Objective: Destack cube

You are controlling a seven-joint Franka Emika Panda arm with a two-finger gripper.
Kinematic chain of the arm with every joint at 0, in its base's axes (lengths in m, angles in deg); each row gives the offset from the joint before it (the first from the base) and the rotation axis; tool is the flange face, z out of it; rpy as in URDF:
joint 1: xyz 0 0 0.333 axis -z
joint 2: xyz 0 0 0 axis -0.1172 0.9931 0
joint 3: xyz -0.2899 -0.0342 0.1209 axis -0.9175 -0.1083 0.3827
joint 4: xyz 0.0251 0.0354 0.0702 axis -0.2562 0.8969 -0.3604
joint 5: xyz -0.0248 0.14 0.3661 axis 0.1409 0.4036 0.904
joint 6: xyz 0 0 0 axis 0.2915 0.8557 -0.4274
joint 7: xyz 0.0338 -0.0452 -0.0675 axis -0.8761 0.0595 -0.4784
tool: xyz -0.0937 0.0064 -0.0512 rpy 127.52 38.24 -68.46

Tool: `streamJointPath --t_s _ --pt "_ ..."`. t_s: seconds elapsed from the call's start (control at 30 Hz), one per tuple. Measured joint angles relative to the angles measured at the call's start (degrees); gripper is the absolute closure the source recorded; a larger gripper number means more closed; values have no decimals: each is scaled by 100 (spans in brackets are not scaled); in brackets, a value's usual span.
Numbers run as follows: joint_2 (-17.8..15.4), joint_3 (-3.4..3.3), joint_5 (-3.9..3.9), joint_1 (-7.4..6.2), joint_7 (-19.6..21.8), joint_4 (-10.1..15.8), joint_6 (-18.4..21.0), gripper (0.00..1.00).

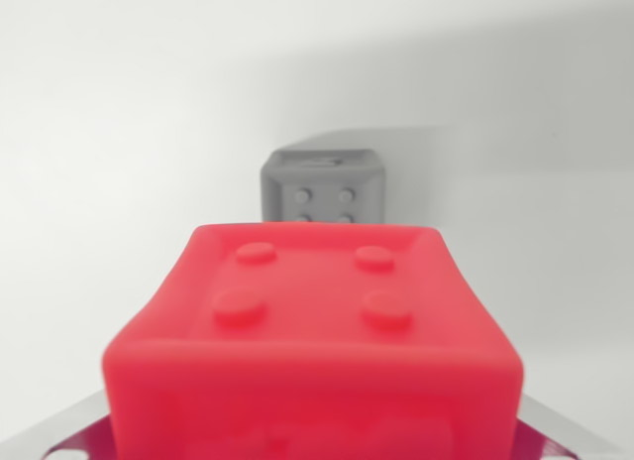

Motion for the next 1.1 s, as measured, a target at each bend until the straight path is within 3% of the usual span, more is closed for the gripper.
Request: streamJointPath --t_s 1.1 --pt "-611 -158 -7 49 -515 1295 -621 100"
